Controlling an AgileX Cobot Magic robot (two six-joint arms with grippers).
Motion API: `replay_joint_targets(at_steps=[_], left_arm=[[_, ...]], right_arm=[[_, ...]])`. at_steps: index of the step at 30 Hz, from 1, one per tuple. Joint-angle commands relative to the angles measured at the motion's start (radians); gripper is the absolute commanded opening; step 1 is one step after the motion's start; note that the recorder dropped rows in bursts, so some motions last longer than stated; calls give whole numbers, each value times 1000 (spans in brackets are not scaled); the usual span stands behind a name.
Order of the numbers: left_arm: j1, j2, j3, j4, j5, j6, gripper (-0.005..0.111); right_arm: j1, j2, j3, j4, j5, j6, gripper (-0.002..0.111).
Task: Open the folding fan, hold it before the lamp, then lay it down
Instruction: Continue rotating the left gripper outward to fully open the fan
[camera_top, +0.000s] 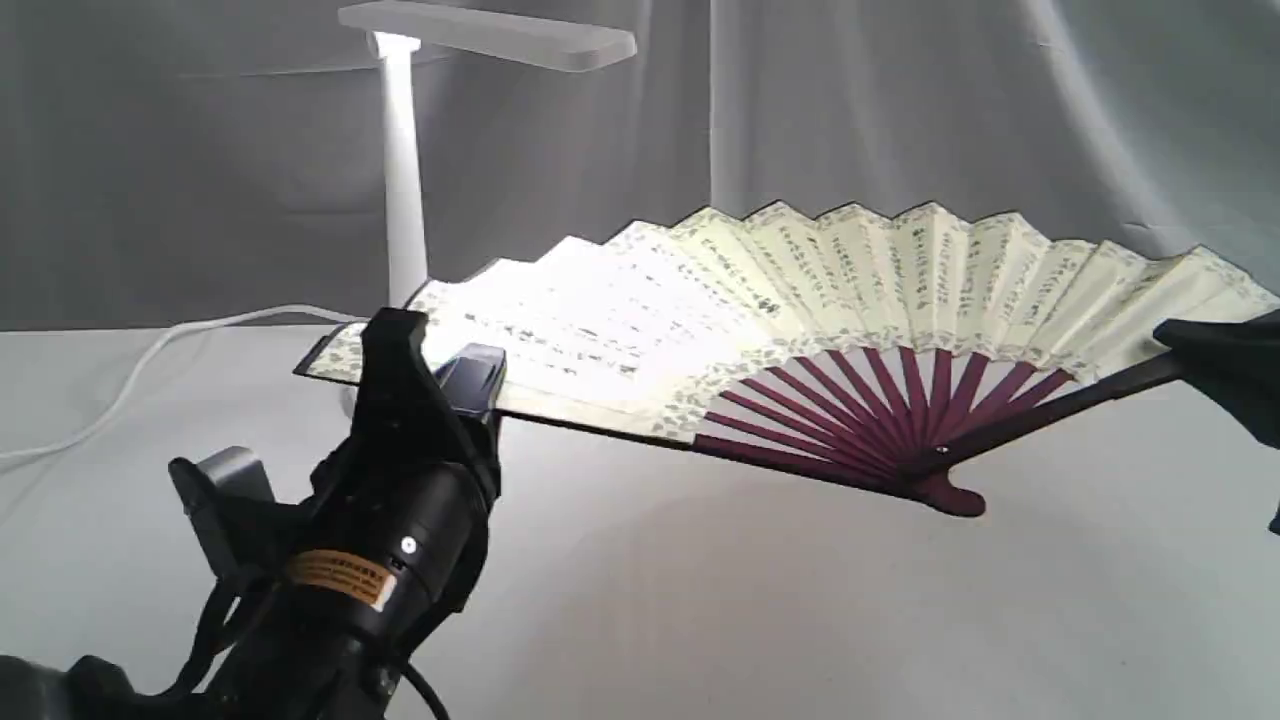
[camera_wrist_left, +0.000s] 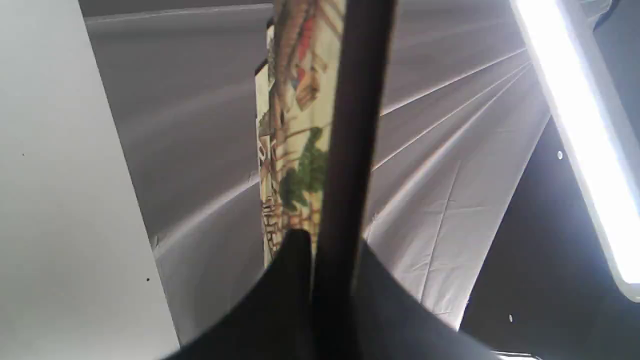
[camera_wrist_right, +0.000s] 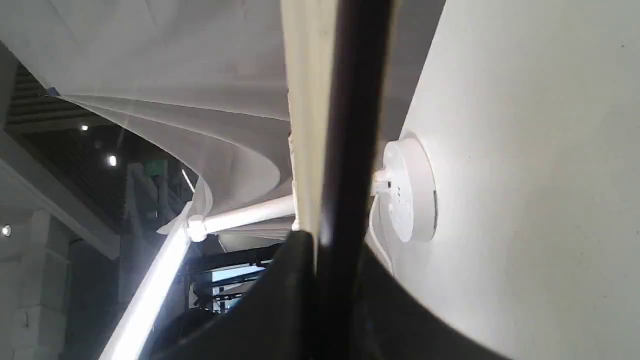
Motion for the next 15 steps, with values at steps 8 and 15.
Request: replay_joint_targets(at_steps=[8,15], left_arm=[[2,-19,0,-109,-46,-18,0],[2,-19,0,-110,-46,-20,0]], right_arm=[[-18,-3,-4,-37,-33,-25,0],[-18,-3,-4,-40,-33,-23,0]])
